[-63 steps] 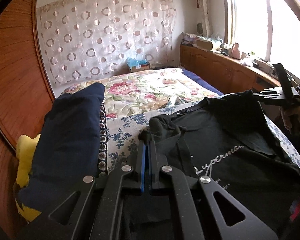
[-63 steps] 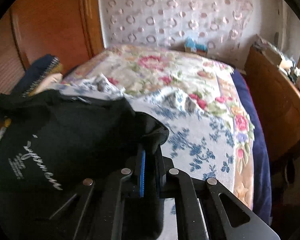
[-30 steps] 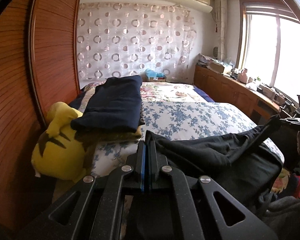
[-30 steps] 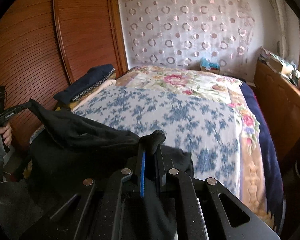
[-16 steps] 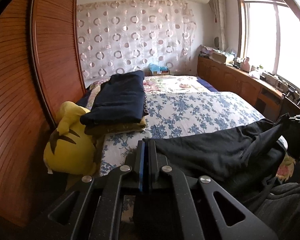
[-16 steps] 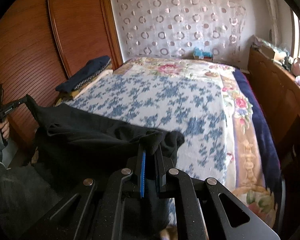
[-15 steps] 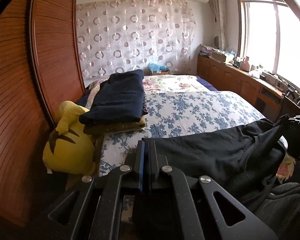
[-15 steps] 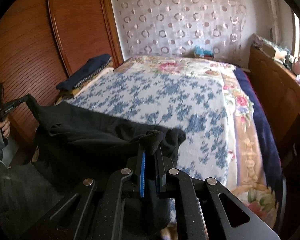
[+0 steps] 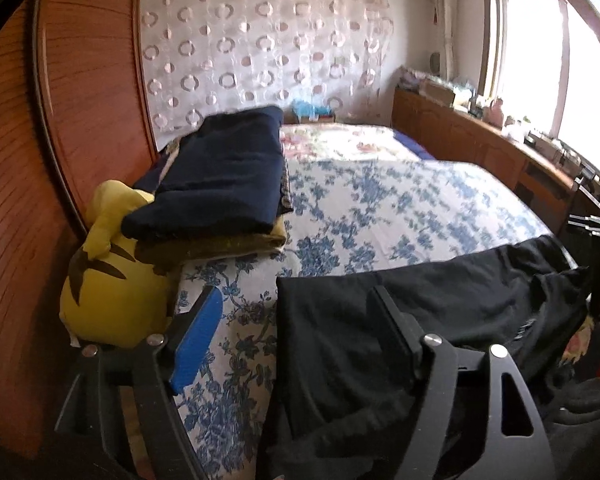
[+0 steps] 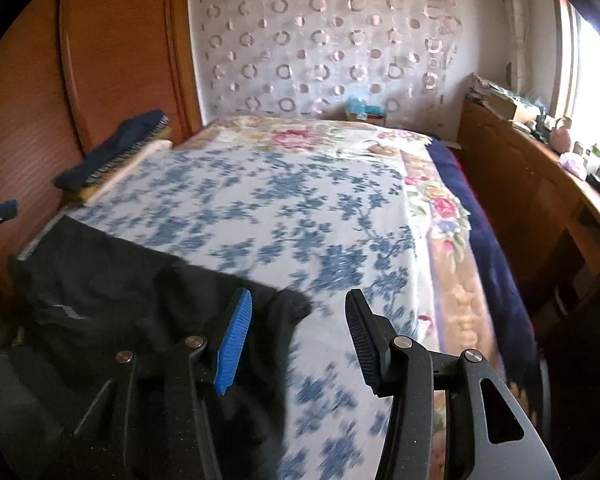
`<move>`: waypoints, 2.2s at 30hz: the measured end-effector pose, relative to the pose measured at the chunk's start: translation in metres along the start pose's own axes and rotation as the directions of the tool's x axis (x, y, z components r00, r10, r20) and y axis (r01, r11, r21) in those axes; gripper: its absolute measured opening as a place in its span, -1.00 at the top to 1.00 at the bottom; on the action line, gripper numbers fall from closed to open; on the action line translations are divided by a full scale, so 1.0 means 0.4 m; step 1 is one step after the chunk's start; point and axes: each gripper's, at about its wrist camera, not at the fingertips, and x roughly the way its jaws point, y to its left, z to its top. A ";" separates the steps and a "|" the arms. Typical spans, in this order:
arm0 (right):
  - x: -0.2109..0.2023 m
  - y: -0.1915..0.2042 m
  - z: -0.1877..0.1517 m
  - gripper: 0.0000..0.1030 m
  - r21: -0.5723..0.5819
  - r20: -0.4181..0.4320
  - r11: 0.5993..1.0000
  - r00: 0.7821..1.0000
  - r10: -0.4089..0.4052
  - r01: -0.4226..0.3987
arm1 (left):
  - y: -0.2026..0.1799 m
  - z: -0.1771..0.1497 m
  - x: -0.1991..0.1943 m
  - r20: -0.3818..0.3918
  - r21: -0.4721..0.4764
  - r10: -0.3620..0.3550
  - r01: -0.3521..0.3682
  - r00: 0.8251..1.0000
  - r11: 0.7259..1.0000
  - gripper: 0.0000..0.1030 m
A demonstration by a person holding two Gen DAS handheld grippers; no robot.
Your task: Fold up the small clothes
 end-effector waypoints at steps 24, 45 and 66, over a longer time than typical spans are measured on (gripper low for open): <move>0.185 0.027 -0.008 -0.11 0.003 -0.132 0.998 0.989 0.061 -0.062 | 0.047 0.028 0.240 -0.230 0.043 -0.005 0.015 0.973 0.999 -0.46; 0.202 0.026 -0.005 -0.22 -0.007 -0.138 0.998 0.988 0.062 -0.064 | 0.049 -0.011 0.230 -0.231 -0.036 -0.116 0.110 0.966 0.993 0.02; -0.014 0.028 0.029 0.74 0.020 0.035 0.983 0.982 0.183 -0.184 | -0.021 0.061 -0.073 0.088 -0.027 -0.224 0.227 0.971 0.973 0.82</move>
